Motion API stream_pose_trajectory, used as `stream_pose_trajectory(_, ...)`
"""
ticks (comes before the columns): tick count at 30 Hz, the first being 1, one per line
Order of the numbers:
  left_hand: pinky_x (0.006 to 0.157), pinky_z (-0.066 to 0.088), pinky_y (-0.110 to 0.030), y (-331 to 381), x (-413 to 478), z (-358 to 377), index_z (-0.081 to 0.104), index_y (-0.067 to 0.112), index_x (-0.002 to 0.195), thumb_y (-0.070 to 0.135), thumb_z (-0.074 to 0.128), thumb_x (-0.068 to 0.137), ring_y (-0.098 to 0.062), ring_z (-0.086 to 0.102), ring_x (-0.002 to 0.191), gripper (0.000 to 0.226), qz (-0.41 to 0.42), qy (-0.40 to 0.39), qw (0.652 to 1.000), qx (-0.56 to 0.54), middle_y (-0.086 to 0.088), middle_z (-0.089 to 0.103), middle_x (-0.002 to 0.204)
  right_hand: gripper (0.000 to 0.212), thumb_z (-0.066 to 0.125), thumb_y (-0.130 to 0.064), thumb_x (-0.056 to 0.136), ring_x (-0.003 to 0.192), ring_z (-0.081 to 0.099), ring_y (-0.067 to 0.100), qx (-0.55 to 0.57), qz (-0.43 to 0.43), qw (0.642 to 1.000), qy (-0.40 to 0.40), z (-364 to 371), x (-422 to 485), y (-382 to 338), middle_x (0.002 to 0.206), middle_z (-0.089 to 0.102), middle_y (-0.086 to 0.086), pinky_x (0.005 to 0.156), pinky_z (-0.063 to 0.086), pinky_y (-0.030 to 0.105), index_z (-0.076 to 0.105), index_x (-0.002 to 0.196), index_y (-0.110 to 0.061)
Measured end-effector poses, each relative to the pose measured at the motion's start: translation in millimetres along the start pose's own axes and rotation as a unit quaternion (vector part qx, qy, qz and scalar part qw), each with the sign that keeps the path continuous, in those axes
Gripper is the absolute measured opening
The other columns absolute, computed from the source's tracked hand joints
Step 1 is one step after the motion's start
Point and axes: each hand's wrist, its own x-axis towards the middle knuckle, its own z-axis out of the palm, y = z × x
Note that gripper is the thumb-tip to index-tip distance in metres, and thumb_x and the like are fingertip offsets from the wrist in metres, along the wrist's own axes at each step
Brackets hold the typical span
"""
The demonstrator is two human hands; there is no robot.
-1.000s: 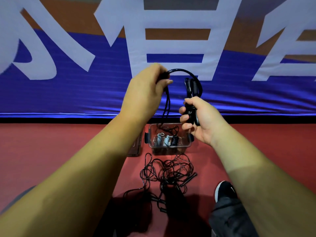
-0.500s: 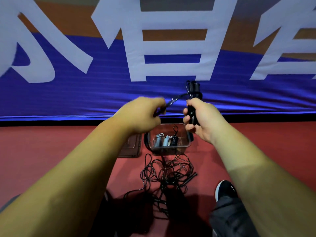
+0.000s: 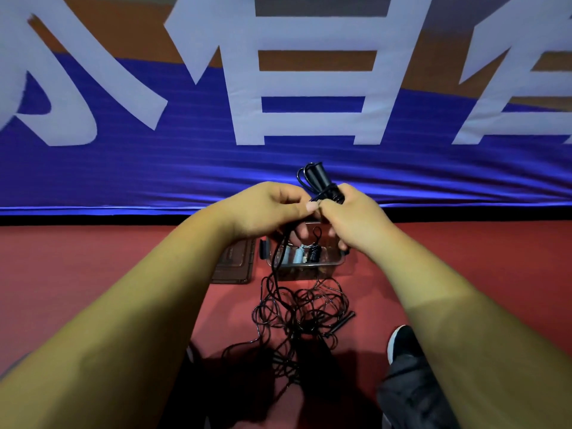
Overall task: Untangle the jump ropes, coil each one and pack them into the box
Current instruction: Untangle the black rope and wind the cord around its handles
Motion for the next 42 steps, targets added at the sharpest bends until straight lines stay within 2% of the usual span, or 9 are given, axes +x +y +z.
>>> stream_pose_trajectory(6,0.061,0.057,-0.025,2.6,4.9,2.0,0.07,0.03,0.109,0.021,0.064,0.101,-0.015,0.073,0.066,0.013,0.032,0.136,0.967,0.214,0.005,0.076,0.092,0.016,0.061,-0.032,0.09,0.061,0.073,0.03,-0.019,0.016,1.0,-0.003,-0.4,5.9,9.0,0.083,0.076,0.009,0.049,0.059,0.039,0.06,0.1,-0.02)
stream_pose_trajectory(9,0.071,0.058,-0.038,-3.2,9.6,5.8,0.064,0.029,0.112,0.016,0.059,0.094,-0.018,0.069,0.077,0.023,0.026,0.15,0.935,0.32,0.004,0.072,0.096,0.017,0.06,-0.034,0.091,0.05,0.07,0.029,-0.081,0.019,0.996,-0.026,2.6,4.2,12.0,0.073,0.073,0.009,0.056,0.061,0.043,0.059,0.1,-0.02)
stream_pose_trajectory(13,0.066,0.05,-0.031,-3.4,15.0,14.7,0.065,0.019,0.101,0.024,0.061,0.099,-0.01,0.061,0.064,0.007,-0.021,0.113,0.981,0.154,0.007,0.07,0.079,0.017,0.058,-0.038,0.095,0.047,0.065,0.023,-0.116,0.01,0.993,-0.037,7.2,5.9,16.0,0.076,0.071,0.007,0.051,0.055,0.036,0.059,0.1,-0.021)
stream_pose_trajectory(16,0.064,0.045,-0.031,-5.0,15.8,15.8,0.068,0.008,0.102,0.048,0.049,0.108,-0.017,0.051,0.06,0.045,-0.04,0.091,0.995,0.028,-0.001,0.056,0.069,0.023,0.059,-0.043,0.097,0.046,0.066,0.023,-0.128,0.008,0.99,-0.052,6.7,6.1,16.0,0.074,0.072,0.006,0.053,0.057,0.037,0.06,0.101,-0.02)
stream_pose_trajectory(18,0.064,0.047,-0.034,-9.3,15.9,15.5,0.068,0.005,0.102,0.042,0.047,0.11,-0.017,0.048,0.057,0.043,-0.035,0.081,0.996,-0.006,-0.001,0.05,0.065,0.029,0.061,-0.048,0.096,0.045,0.066,0.023,-0.134,0.008,0.99,-0.053,5.2,3.9,13.9,0.073,0.072,0.006,0.054,0.059,0.039,0.06,0.101,-0.02)
stream_pose_trajectory(24,0.065,0.05,-0.034,-5.1,14.0,11.7,0.066,0.002,0.104,0.026,0.052,0.11,-0.016,0.058,0.066,0.028,-0.022,0.023,0.999,0.018,-0.004,0.062,0.077,0.032,0.067,-0.041,0.091,0.057,0.061,0.026,-0.002,0.067,0.993,-0.095,3.1,2.6,11.9,0.071,0.066,0.007,0.057,0.054,0.04,0.07,0.096,-0.01)
stream_pose_trajectory(31,0.075,0.055,-0.041,-12.0,9.3,7.1,0.065,0.007,0.101,0.019,0.049,0.111,-0.016,0.066,0.074,0.023,-0.063,-0.055,0.995,0.049,-0.012,0.069,0.089,0.014,0.06,-0.006,0.094,0.05,0.041,0.01,0.183,0.129,0.959,-0.174,3.9,-4.4,8.3,0.082,0.058,0.008,0.037,0.026,0.019,0.07,0.085,-0.01)
stream_pose_trajectory(35,0.095,0.055,-0.055,-18.8,9.6,7.5,0.066,0.005,0.101,0.016,0.048,0.111,-0.022,0.073,0.082,0.023,-0.079,-0.086,0.992,0.051,-0.016,0.073,0.092,0.005,0.059,-0.009,0.093,0.05,0.04,0.011,0.2,0.137,0.95,-0.198,-0.1,-8.0,5.0,0.076,0.062,0.007,0.038,0.024,0.019,0.064,0.092,-0.008)
stream_pose_trajectory(42,0.099,0.055,-0.047,-19.0,5.2,3.9,0.068,0.008,0.103,0.008,0.054,0.108,-0.011,0.074,0.084,0.015,-0.061,-0.115,0.987,0.098,-0.016,0.077,0.107,0.025,0.07,-0.038,0.096,0.051,0.034,0.012,0.236,0.133,0.942,-0.199,-4.8,-10.6,3.2,0.076,0.059,0.005,0.041,0.019,0.017,0.065,0.095,-0.013)
